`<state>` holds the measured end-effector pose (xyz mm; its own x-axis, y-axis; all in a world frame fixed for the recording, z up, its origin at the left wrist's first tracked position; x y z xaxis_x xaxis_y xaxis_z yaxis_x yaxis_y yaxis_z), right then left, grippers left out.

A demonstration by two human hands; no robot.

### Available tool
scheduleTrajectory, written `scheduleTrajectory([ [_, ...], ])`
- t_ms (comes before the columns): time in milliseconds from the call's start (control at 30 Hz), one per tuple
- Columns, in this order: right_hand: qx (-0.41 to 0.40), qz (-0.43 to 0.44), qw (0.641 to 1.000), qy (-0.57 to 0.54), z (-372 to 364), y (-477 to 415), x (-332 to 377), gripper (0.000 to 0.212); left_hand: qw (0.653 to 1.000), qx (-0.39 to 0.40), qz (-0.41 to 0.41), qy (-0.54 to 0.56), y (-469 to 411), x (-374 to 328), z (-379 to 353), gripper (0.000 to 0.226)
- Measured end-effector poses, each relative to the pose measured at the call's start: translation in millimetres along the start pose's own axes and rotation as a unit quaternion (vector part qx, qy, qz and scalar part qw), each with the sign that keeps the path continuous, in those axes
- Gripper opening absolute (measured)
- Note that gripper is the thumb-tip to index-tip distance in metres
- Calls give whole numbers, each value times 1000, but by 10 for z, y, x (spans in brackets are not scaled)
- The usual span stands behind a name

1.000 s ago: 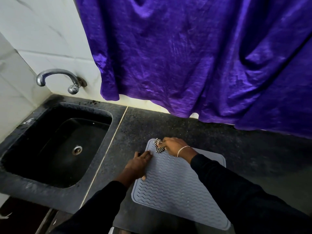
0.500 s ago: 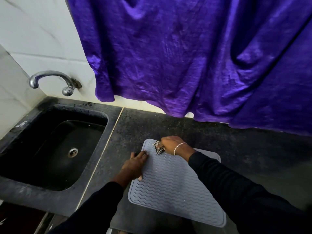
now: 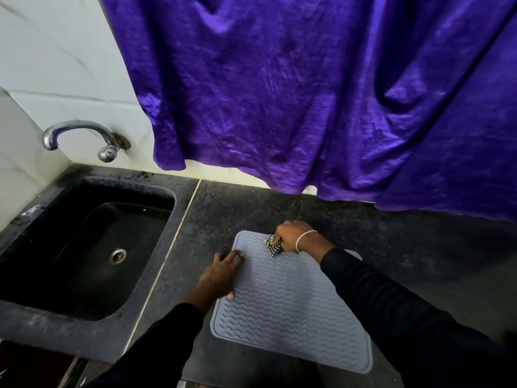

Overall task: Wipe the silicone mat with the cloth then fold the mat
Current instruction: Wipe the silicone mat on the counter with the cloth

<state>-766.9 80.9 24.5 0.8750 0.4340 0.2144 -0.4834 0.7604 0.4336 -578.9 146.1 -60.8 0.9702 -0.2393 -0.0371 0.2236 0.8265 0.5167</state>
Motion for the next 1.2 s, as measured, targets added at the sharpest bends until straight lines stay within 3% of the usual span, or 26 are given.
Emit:
scheduleTrajectory([
  [200, -30, -3, 999, -43, -169, 66, 3, 47, 1000, -16, -1, -6, -2, 0, -5, 91],
  [600, -44, -37, 998, -27, -83, 216, -199, 42, 1000, -13, 5, -8, 5, -5, -9, 93],
  [967, -65, -58, 993, -80, -320, 331, -243, 43, 1000, -10, 7, -16, 12, 7, -10, 102],
  [1133, -51, -68, 994, -67, -237, 357, -332, 41, 999, -36, -1, -7, 27, -6, 13, 77],
  [1200, -53, -68, 995, -43, -169, 341, -325, 40, 999, -36, -1, -4, 31, -11, 13, 77],
])
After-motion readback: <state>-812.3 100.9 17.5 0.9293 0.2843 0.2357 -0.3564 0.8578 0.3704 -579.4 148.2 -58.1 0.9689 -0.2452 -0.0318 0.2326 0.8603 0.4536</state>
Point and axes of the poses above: each hand's wrist, its own y-axis away from the middle knuckle, its own z-axis out of the back of the hand, x = y × z, the point moved 8 cm from there along -y, towards the middle knuckle, and after that the axes turned 10 degrees about z, right-handed, at the moved point
